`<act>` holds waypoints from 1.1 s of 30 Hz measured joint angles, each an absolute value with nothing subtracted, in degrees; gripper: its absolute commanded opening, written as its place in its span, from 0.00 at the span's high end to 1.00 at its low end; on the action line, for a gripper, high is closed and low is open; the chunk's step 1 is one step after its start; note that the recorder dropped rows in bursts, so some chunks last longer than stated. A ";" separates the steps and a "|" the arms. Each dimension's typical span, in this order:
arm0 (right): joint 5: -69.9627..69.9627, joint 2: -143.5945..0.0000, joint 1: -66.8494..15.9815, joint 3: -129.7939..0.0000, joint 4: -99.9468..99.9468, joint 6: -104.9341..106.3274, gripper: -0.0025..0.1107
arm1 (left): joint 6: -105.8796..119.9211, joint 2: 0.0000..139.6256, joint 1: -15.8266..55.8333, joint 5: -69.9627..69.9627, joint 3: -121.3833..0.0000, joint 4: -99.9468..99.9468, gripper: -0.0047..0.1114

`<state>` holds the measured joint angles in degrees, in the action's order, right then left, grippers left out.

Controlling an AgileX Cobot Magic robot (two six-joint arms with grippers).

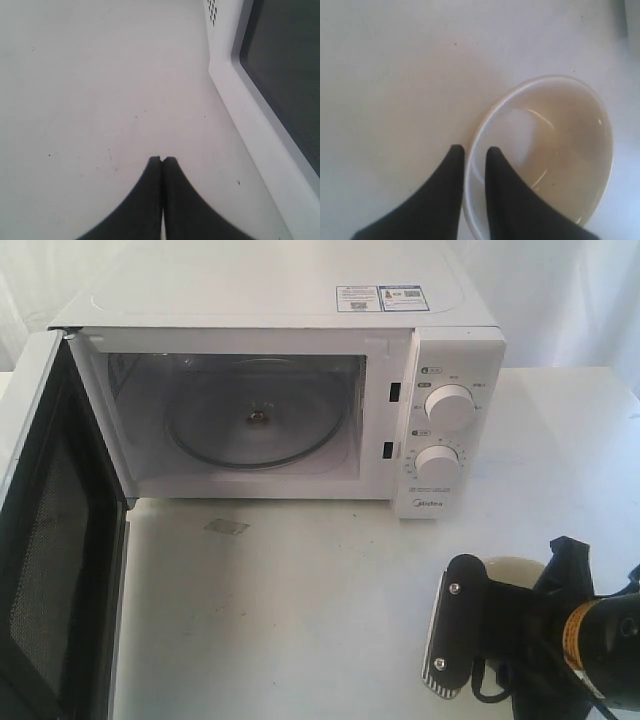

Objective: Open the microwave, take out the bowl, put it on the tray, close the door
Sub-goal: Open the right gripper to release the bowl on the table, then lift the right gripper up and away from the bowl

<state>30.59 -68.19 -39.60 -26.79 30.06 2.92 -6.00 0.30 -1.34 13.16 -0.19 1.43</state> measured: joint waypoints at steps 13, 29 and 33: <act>27.34 -68.19 -39.60 -26.79 30.07 2.44 0.83 | -6.00 0.30 -1.34 13.16 -0.19 1.43 0.96; 39.74 -56.56 -39.60 -37.14 17.89 -10.16 0.84 | -6.00 0.30 -1.34 13.16 -0.19 1.43 0.96; 39.87 -54.77 -39.60 -37.38 7.38 -8.74 0.93 | -6.00 0.30 -1.34 13.16 -0.19 1.43 0.96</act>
